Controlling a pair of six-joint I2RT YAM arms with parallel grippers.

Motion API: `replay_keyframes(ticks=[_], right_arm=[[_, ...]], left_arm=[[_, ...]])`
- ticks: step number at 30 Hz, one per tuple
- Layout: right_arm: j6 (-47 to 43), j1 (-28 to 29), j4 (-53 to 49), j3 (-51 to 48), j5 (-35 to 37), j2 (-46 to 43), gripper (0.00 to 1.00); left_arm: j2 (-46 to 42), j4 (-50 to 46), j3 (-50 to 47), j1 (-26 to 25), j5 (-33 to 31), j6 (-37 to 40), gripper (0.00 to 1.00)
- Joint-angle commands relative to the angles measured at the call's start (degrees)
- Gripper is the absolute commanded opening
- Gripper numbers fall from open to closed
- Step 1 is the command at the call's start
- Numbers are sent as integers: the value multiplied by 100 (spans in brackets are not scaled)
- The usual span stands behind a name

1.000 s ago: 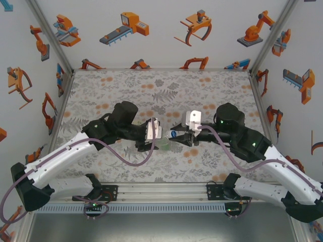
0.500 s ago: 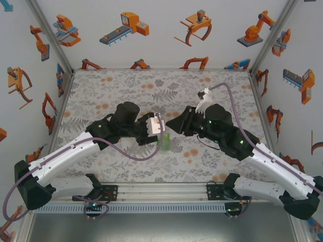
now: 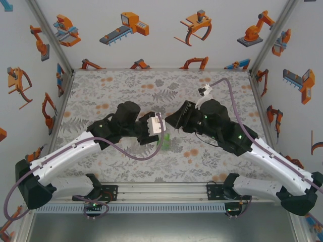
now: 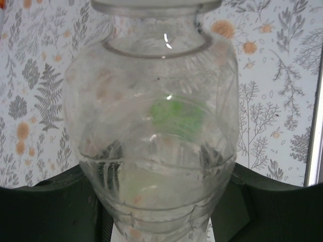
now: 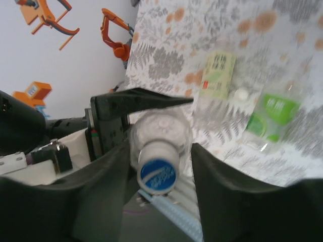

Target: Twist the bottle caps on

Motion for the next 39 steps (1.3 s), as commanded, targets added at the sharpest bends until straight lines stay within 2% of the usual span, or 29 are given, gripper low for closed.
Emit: replay_keyframes(ticks=[1,4,8,15,17,18,20,23,32,39], right_arm=[[-1644,-4,498,225,-3,-228,54],[-2923,-4,491,294,-443,-408,53],[-4063,-12,401,291,-965,-631,52],[-7075,-13,-474,527,-3160,-781,52],[-7642,-12,-828,645,-3501,-749,54],[-7859,-12,-992,715,-3581,-709,58],[-8131,-12,-1256,811,-3711,-628,62],[-8512,-8,-1354,769,-3891,-572,62],[-8412,-12,-821,481,-3800,-610,48],[-8303,-10,-621,462,-3755,-515,45]], left_arm=[[-128,178,103,-42,392,104,0],[-173,118,103,-42,528,117,0],[-210,-21,113,-38,891,211,0],[-209,-267,263,-42,1774,339,0],[-186,-386,318,-42,1893,383,0],[-180,-427,323,-42,1920,402,0],[-164,-472,343,-42,1972,407,0],[-137,-485,369,-42,2058,363,0],[-47,-609,464,-42,2178,346,0],[-5,-619,490,-42,2202,364,0]])
